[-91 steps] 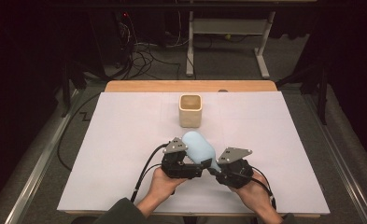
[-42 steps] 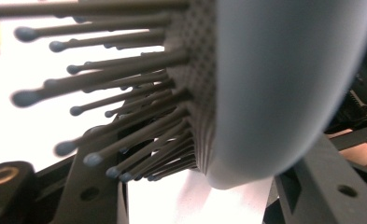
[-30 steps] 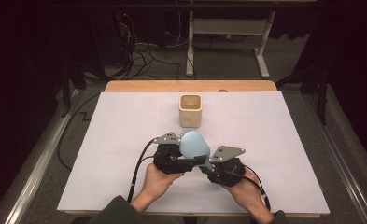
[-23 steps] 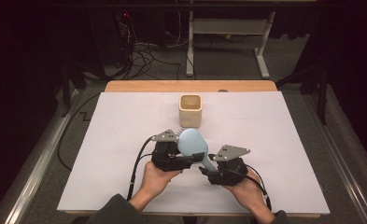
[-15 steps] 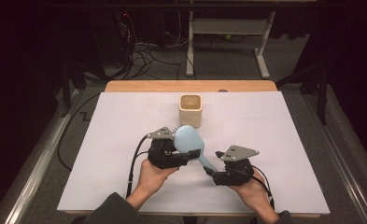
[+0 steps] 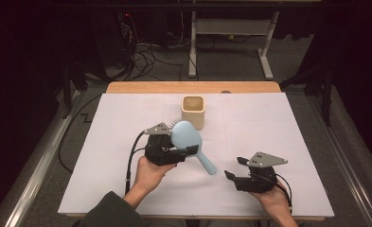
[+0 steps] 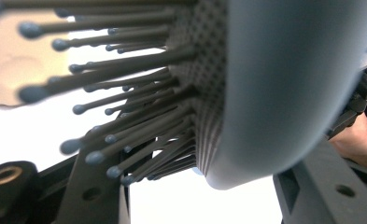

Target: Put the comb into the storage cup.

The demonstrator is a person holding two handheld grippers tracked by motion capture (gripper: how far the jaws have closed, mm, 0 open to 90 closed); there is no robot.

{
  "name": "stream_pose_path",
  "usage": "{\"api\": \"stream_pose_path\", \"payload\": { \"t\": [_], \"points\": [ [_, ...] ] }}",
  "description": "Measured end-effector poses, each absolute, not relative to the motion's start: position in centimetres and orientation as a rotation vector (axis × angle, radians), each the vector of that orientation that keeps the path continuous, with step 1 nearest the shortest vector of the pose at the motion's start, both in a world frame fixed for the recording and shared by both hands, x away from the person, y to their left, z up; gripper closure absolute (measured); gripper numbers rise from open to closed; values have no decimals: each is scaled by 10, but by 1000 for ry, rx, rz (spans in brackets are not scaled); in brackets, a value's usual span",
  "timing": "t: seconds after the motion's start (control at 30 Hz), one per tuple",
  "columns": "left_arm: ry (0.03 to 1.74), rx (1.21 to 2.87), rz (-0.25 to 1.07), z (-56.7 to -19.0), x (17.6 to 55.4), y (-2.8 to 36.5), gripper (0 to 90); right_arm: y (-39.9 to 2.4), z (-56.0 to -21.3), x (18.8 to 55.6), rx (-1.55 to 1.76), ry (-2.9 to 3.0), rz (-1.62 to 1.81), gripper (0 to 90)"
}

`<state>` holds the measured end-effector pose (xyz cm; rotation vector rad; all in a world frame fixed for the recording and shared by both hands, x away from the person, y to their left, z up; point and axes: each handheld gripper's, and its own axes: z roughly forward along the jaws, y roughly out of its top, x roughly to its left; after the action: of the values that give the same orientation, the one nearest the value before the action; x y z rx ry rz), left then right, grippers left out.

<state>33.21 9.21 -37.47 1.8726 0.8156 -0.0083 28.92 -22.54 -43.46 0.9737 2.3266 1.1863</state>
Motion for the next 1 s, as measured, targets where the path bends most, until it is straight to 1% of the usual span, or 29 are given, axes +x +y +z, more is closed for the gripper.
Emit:
{"api": "stream_pose_path", "payload": {
  "t": [0.47, 0.77, 0.9, 1.0],
  "points": [
    [835, 1848, 13, -362, 341, 104, 529, -273, -442, 278, 1097, 2194, 1251, 311],
    [847, 1838, 50, -351, 346, 110, 528, -294, -448, 271, 1135, 2114, 1305, 311],
    [855, 1828, 59, -346, 350, 114, 527, -302, -452, 268, 1151, 2080, 1347, 284],
    [865, 1826, 74, -342, 352, 117, 528, -307, -455, 265, 1166, 2057, 1352, 281]
  ]
}}
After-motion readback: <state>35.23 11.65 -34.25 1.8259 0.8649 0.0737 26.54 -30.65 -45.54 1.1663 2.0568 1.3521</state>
